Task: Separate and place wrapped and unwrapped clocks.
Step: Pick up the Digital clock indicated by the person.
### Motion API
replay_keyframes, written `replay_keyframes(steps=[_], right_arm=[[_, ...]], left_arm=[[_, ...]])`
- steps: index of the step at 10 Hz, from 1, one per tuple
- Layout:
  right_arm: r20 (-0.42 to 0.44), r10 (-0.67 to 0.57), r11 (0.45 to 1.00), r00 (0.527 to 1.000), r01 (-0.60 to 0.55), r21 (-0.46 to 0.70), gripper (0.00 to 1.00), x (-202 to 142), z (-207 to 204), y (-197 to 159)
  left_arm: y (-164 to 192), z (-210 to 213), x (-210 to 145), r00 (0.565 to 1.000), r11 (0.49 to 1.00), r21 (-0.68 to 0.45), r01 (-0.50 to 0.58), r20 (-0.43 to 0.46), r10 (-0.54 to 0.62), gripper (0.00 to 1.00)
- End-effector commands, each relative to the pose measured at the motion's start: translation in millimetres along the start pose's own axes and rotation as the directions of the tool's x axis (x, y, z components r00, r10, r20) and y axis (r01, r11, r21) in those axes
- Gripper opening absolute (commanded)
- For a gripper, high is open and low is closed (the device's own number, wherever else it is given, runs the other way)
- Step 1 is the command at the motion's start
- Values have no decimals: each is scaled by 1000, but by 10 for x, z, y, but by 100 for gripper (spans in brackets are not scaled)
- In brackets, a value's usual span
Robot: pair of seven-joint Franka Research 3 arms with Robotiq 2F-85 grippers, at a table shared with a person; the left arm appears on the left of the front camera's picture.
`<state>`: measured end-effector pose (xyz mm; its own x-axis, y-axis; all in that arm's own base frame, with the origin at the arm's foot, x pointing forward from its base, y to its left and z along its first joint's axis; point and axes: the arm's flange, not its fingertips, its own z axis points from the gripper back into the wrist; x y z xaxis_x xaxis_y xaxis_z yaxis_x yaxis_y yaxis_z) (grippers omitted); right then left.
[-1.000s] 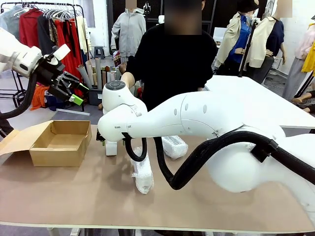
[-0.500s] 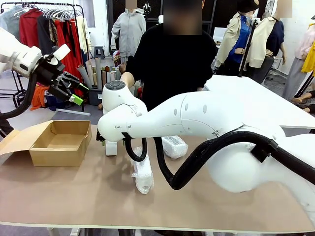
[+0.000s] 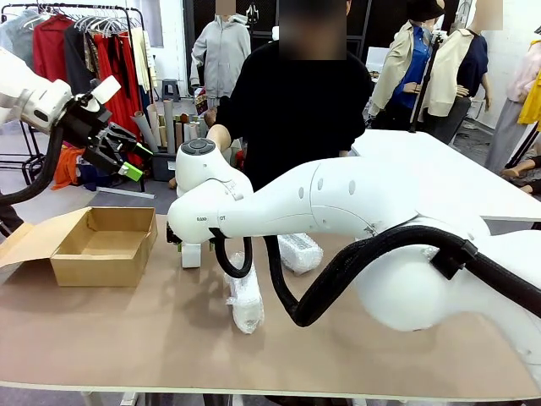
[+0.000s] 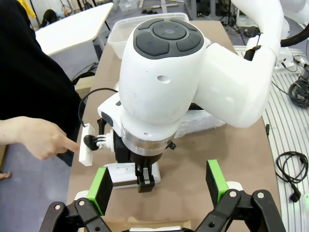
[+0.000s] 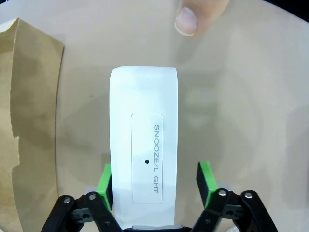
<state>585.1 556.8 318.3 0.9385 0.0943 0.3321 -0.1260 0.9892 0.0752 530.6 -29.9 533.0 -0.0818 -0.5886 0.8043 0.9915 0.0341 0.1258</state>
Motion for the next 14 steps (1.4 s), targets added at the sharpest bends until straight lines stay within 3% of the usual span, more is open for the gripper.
replay_keyframes(steps=[1, 3, 7, 11, 14], right_arm=[[5, -10, 1000, 1000, 10, 5, 40, 3, 25, -13], [14, -13, 1000, 1000, 13, 6, 1, 12, 10, -4], [29, 3, 1000, 1000, -3, 18, 0, -15, 125, 21], [42, 82, 997, 996, -82, 5, 0, -140, 621, -158], [-65, 89, 995, 994, -85, 59, 0, -155, 1114, -412]], left_arm=[[-14, 4, 6, 1000, 1000, 3, 1, -1, -1, 100], [-14, 4, 6, 1000, 1000, 3, 1, -1, -1, 100], [-14, 4, 6, 1000, 1000, 3, 1, -1, -1, 100], [-14, 4, 6, 1000, 1000, 3, 1, -1, -1, 100], [-14, 4, 6, 1000, 1000, 3, 1, -1, -1, 100]])
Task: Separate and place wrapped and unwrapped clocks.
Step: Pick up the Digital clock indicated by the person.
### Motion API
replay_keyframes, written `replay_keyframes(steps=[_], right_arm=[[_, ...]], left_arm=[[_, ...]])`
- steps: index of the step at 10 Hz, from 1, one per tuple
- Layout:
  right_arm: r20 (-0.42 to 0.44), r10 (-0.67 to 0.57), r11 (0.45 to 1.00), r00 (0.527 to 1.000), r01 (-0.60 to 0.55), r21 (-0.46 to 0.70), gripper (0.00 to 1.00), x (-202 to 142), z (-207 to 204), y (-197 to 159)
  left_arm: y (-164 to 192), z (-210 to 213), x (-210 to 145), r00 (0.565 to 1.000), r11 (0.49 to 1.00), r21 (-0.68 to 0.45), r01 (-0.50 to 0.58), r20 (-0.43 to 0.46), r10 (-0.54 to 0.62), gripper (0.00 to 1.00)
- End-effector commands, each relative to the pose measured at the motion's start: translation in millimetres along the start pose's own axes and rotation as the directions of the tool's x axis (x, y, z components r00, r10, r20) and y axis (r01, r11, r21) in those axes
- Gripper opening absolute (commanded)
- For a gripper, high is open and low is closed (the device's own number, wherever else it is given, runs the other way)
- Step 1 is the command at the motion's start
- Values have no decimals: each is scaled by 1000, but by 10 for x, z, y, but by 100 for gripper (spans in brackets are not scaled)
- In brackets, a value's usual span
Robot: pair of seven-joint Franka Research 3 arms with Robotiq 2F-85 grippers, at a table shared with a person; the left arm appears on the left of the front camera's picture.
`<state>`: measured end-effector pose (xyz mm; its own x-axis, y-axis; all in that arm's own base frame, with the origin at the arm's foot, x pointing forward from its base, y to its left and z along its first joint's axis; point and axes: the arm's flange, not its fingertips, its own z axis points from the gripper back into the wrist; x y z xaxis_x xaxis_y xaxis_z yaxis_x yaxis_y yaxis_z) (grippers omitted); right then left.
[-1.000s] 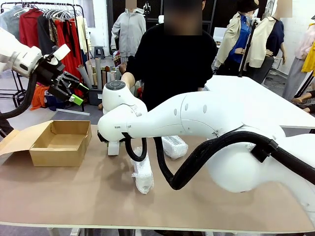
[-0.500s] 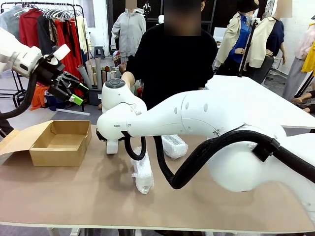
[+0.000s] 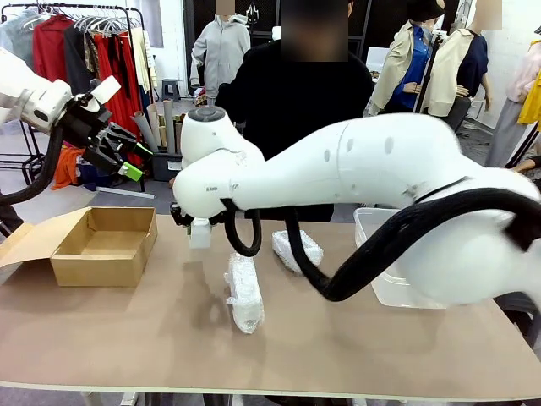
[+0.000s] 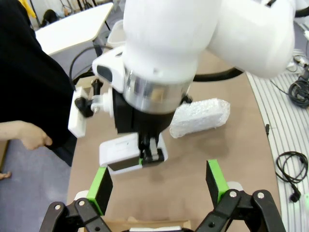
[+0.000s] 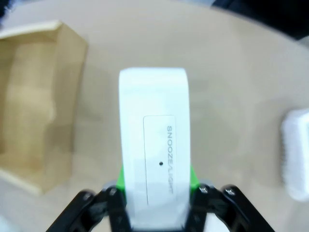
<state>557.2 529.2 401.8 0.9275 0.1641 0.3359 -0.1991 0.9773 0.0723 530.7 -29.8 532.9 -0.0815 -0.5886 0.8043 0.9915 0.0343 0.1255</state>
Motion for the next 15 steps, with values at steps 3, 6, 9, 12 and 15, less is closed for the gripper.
replay_keyframes(steps=[3, 6, 9, 12, 15], right_arm=[[-120, 108, 988, 987, -93, 127, 0, -130, 1038, -523], [-101, 119, 990, 988, -110, 89, 0, -103, 1703, -738], [-61, 45, 998, 997, -47, -31, 0, -81, 2311, -797], [11, -24, 992, 1000, 25, -122, 0, -29, 2819, -834], [75, -94, 984, 993, 104, -143, 0, -11, 3233, -1005]], left_arm=[[-14, 4, 8, 1000, 1000, 3, 1, -1, -1, 100], [-14, 4, 8, 1000, 1000, 3, 1, -1, -1, 100], [-14, 4, 8, 1000, 1000, 3, 1, -1, -1, 100], [-14, 4, 8, 1000, 1000, 3, 1, -1, -1, 100], [-14, 4, 8, 1000, 1000, 3, 1, -1, -1, 100]])
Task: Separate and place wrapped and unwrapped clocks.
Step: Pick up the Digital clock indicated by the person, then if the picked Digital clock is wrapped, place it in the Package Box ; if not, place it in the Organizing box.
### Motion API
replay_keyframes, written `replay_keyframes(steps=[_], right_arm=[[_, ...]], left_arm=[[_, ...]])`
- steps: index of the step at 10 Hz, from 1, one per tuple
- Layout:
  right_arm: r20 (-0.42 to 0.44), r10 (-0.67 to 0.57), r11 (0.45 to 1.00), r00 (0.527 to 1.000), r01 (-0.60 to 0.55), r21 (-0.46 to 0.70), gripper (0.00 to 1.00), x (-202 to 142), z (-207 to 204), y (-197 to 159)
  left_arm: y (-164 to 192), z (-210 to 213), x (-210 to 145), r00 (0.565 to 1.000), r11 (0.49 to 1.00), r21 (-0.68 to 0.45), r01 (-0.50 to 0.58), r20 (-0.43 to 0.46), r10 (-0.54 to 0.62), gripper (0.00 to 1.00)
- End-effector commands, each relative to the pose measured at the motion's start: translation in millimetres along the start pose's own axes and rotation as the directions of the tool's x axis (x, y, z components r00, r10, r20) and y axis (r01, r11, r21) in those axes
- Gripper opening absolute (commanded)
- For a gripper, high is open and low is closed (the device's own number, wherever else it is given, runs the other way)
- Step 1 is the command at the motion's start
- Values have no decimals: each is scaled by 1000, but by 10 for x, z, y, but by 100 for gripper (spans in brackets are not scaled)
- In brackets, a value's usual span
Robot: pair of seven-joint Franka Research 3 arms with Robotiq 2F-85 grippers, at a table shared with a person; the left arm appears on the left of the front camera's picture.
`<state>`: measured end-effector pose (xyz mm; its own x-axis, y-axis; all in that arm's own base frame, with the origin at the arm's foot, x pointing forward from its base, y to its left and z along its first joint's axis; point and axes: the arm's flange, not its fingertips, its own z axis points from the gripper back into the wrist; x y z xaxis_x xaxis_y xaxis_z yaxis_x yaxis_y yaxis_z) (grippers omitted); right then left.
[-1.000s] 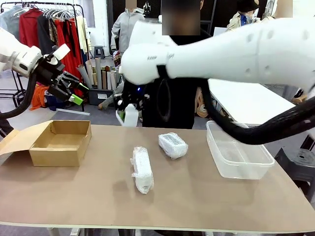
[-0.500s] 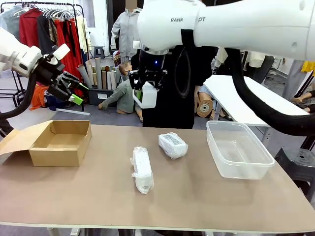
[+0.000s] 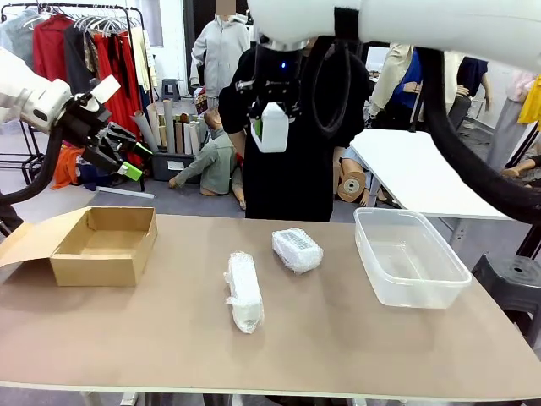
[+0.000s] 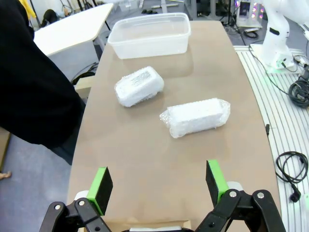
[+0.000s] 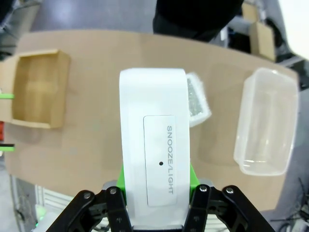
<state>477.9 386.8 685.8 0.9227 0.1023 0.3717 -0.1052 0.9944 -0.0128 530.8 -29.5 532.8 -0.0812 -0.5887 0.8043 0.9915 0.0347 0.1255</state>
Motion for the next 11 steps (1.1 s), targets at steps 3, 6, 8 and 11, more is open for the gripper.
replay_keyframes(steps=[3, 6, 8, 11], right_arm=[[95, -75, 995, 993, 81, -63, 0, -125, 404, -129], [65, -39, 999, 997, 41, -22, 0, -47, 381, -136], [65, -39, 999, 997, 41, -22, 0, -47, 381, -136], [65, -39, 999, 997, 41, -22, 0, -47, 381, -136]], left_arm=[[-15, 3, 10, 1000, 1000, 3, 1, -1, -1, 100], [-15, 3, 10, 1000, 1000, 3, 1, -1, -1, 100], [-15, 3, 10, 1000, 1000, 3, 1, -1, -1, 100], [-15, 3, 10, 1000, 1000, 3, 1, -1, -1, 100]])
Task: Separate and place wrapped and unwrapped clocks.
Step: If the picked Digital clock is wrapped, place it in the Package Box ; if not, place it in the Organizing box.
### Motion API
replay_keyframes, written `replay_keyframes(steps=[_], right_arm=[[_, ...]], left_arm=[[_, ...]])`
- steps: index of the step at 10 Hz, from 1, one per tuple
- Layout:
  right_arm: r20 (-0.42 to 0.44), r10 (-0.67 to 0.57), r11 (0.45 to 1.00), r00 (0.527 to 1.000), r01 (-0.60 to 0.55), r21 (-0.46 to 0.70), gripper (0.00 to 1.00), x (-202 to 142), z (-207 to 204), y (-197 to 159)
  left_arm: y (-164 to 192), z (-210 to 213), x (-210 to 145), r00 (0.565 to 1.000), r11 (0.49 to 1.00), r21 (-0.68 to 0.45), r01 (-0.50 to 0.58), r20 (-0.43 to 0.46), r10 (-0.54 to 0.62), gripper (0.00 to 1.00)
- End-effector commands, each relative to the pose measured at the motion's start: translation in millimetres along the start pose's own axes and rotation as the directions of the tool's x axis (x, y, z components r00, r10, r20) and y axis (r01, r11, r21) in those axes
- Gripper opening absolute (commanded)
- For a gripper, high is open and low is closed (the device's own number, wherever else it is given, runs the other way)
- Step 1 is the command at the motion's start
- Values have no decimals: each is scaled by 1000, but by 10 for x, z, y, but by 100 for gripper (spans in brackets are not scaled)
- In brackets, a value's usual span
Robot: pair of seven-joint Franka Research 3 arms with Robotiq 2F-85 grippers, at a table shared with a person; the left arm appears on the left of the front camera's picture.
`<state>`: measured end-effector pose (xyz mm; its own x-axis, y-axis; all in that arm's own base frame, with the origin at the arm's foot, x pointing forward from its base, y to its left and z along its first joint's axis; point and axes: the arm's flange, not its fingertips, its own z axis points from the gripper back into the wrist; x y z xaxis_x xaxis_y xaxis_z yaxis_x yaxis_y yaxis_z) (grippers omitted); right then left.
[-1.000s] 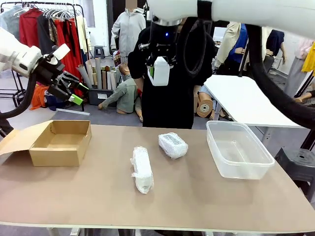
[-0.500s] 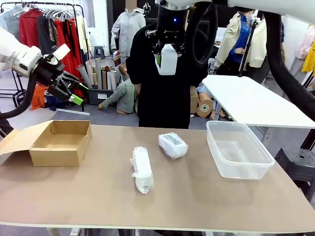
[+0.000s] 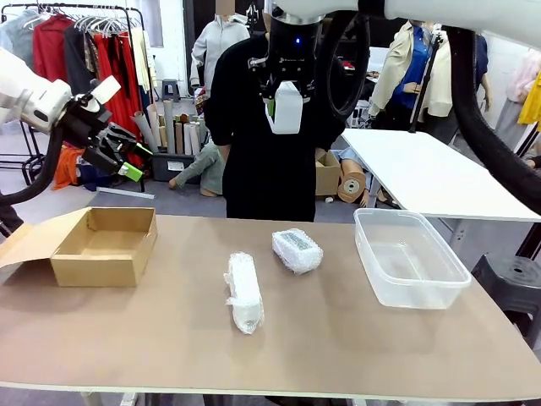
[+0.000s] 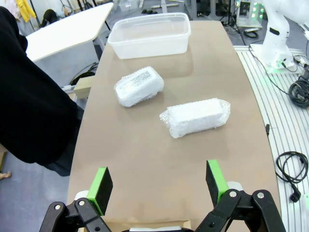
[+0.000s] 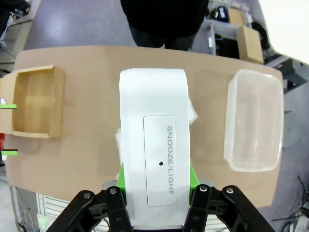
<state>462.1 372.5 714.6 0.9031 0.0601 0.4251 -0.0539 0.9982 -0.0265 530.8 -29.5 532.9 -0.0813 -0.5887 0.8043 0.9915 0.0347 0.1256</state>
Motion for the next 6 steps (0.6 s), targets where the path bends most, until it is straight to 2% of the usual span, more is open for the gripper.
replay_keyframes(steps=[1, 6], right_arm=[[7, 1, 1000, 1000, -1, 10, 0, 9, 50, -9], [7, 1, 1000, 1000, -1, 10, 0, 9, 50, -9]], left_arm=[[-15, 3, 9, 1000, 1000, 3, 1, -1, -1, 100], [-15, 3, 9, 1000, 1000, 3, 1, -1, -1, 100]])
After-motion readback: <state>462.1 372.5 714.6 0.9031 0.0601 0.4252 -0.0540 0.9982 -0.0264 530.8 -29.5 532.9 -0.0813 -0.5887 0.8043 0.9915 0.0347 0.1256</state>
